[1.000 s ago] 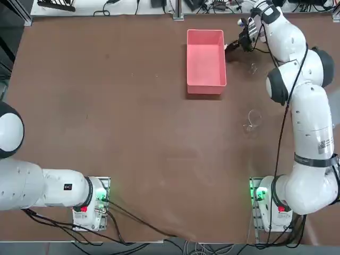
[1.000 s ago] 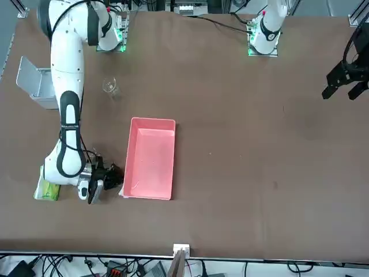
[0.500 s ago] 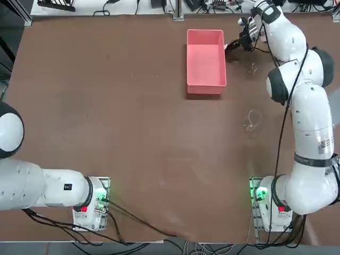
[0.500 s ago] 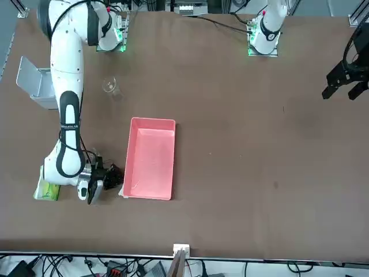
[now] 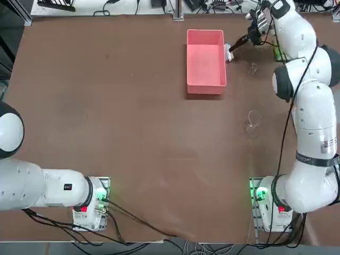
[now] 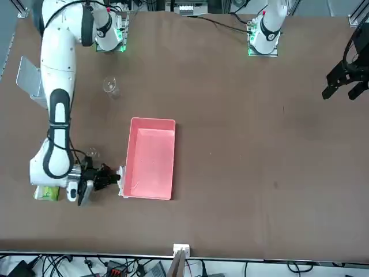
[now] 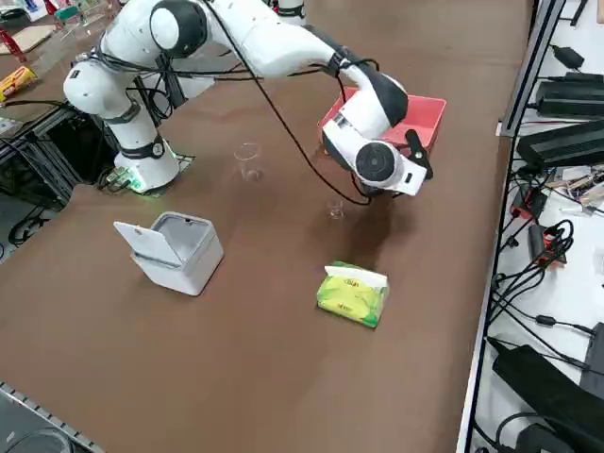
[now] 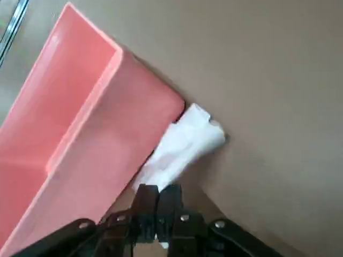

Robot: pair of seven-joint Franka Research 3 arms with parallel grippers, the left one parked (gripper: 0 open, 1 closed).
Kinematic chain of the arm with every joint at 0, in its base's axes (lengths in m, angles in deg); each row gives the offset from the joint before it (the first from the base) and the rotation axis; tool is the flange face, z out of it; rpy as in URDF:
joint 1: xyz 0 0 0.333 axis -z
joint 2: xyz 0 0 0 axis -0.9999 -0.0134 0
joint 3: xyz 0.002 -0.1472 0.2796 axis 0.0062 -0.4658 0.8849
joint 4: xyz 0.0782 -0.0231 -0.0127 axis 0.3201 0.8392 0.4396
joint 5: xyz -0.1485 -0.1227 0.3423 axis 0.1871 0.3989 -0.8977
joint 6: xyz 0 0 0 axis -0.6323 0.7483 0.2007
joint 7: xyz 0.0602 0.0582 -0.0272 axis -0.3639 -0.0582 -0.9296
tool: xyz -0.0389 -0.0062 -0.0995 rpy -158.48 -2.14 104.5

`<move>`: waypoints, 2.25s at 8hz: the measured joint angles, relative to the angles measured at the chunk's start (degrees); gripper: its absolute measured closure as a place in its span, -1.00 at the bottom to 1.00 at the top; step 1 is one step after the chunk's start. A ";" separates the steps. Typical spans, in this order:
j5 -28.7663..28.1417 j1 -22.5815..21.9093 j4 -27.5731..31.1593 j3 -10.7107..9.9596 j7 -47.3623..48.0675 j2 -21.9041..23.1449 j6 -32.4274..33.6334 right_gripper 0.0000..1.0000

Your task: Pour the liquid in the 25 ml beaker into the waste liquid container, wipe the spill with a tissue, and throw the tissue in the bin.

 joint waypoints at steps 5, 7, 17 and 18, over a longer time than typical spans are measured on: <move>8.04 0.53 -0.32 -12.25 0.00 6.99 15.14 0.96; 13.02 -1.75 -0.51 -18.56 0.00 10.18 17.68 0.96; 16.19 -14.53 0.05 -40.07 0.07 13.19 22.32 0.96; 16.19 -14.53 0.05 -40.45 0.07 13.20 22.31 0.96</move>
